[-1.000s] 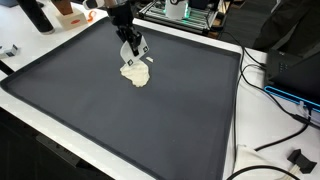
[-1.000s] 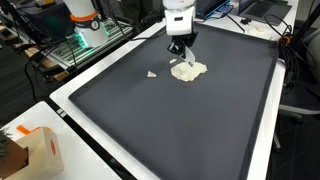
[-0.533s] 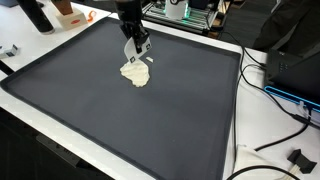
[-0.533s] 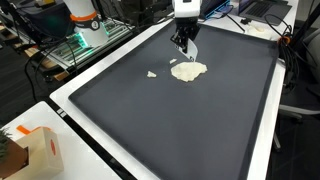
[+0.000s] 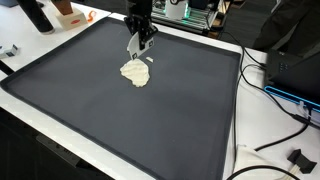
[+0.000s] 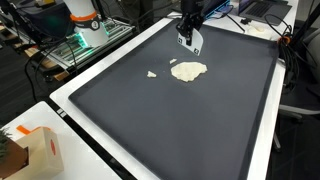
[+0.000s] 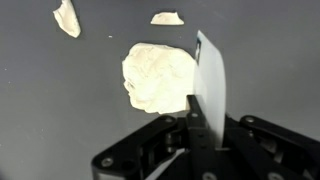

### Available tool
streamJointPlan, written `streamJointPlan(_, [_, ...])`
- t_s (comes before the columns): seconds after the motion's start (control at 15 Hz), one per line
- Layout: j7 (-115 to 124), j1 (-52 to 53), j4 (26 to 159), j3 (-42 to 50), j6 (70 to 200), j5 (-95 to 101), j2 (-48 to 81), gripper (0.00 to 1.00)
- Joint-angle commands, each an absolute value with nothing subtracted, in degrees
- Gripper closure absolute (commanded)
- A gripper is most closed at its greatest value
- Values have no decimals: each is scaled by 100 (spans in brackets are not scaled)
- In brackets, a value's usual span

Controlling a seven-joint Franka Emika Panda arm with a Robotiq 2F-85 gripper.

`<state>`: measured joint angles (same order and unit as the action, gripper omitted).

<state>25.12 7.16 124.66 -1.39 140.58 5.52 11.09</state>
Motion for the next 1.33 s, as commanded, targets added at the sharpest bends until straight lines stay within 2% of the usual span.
streamJointPlan(0.0, [2850, 888, 12432, -107, 13778, 992, 933, 99])
streamJointPlan(0.6, [2575, 918, 12189, -262, 13721, 868, 976, 99])
streamJointPlan(0.67, [2569, 920, 12163, -272, 13707, 866, 975, 96])
streamJointPlan(1.0, [2569, 916, 12150, -268, 13708, 865, 998, 96])
streamJointPlan(1.07, [2569, 916, 12149, -268, 13708, 865, 998, 99])
streamJointPlan(1.27, [2441, 867, 11863, -219, 13729, 890, 1444, 99])
